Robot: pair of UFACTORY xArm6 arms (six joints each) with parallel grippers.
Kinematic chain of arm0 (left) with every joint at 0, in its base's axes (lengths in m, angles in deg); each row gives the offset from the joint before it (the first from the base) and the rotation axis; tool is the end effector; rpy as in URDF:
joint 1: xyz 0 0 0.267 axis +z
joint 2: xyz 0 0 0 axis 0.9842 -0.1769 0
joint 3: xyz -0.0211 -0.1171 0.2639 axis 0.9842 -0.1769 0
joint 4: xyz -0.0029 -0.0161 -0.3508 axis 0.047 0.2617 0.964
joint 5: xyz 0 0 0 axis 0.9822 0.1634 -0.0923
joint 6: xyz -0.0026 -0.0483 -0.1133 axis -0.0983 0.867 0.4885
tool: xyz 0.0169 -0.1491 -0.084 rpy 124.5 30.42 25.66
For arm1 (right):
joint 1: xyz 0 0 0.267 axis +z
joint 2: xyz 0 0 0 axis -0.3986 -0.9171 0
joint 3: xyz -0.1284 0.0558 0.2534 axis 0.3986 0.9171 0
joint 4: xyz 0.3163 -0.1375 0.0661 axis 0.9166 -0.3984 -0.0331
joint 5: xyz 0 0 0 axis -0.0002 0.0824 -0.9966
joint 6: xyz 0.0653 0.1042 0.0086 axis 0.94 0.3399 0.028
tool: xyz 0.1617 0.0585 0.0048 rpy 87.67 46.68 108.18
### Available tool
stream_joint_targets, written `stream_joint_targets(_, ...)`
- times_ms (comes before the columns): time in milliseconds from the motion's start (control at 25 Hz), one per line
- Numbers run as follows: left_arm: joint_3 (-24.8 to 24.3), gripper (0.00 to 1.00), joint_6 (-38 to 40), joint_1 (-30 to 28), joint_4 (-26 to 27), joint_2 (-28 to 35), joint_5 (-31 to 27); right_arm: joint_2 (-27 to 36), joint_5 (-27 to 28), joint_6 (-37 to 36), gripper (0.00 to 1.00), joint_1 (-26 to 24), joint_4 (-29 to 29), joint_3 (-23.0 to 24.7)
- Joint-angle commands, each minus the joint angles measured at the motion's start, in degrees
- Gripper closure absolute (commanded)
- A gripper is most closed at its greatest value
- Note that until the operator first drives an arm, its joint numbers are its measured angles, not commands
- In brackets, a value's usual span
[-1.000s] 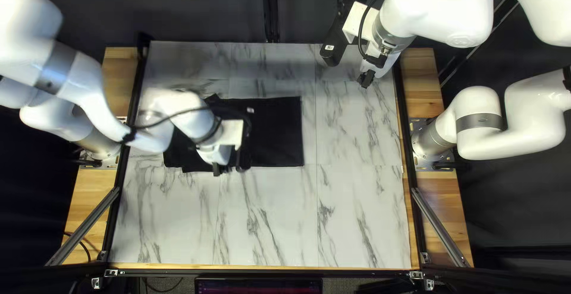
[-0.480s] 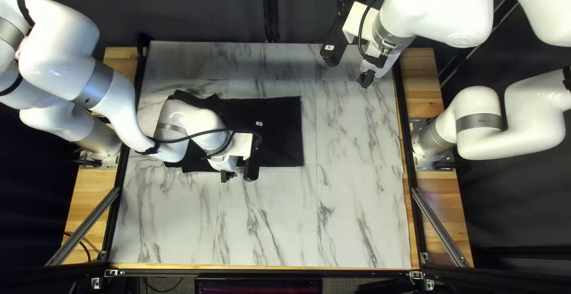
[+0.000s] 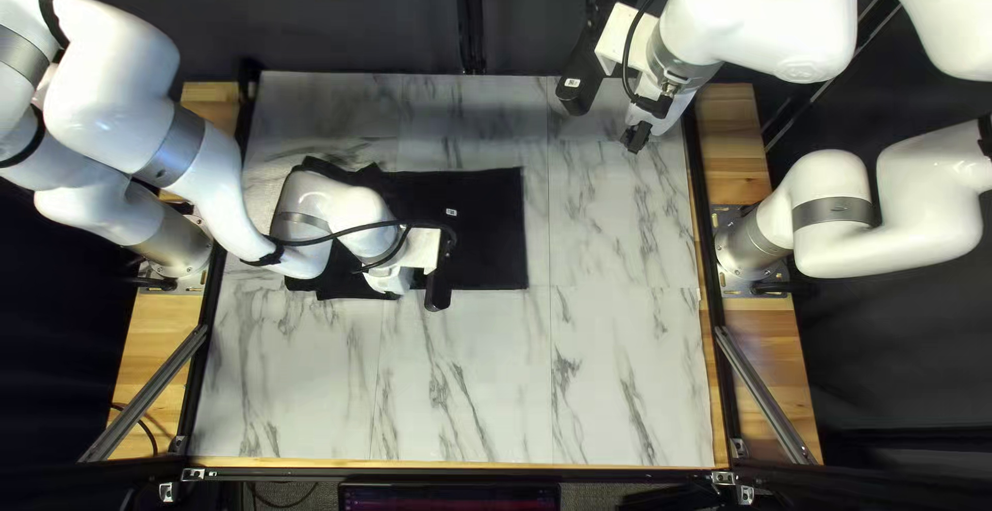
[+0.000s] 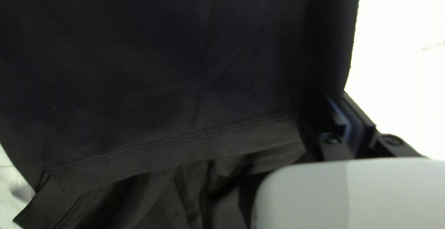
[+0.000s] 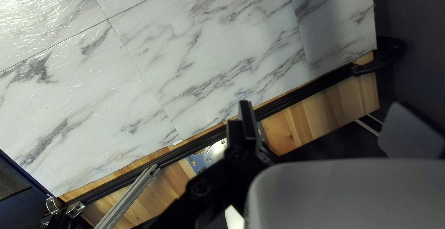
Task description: Fold t-shirt
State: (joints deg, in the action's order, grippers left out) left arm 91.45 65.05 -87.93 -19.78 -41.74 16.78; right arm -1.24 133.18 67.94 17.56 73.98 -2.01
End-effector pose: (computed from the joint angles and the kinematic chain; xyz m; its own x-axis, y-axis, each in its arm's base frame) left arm 0.4383 -0.0631 0.0424 0.9948 -0.0555 0.0857 -0.0567 -0.9983 0.0119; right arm 0.2747 -0.0833 0.3296 0.9242 -0.3793 0.0451 -0.3804 -0.9034 0.1980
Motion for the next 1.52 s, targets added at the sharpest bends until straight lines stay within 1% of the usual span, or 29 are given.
stream_joint_targets(40,-0.1,1.0,1.6,0.1,-2.2,3.7,-3.6,0.0,0.0,0.0,0.0,0.0,0.0,0.0)
stream_joint_targets(160,0.2,1.0,2.6,0.2,-4.1,6.3,-6.6,0.0,0.0,0.0,0.0,0.0,0.0,0.0)
stream_joint_targets(240,1.1,1.0,3.0,0.3,-5.8,8.8,-10.1,0.0,0.0,0.0,0.0,0.0,0.0,0.0)
stream_joint_targets(400,2.4,1.0,3.7,-0.4,-7.9,10.4,-13.4,0.0,0.0,0.0,0.0,0.0,0.0,0.0)
stream_joint_targets(720,2.4,1.0,5.9,-2.4,-9.2,10.1,-13.6,0.0,0.0,0.0,0.0,0.0,0.0,0.0)
stream_joint_targets(1080,3.8,1.0,0.9,1.7,-10.2,13.3,-18.2,0.0,0.0,0.0,0.0,0.0,0.0,0.0)
stream_joint_targets(1280,5.8,1.0,-2.6,4.3,-11.2,14.4,-20.8,0.0,0.0,0.0,0.0,0.0,0.0,0.0)
stream_joint_targets(1520,6.0,1.0,-6.0,6.8,-12.4,15.6,-22.3,0.0,0.0,0.0,0.0,0.0,0.0,0.0)
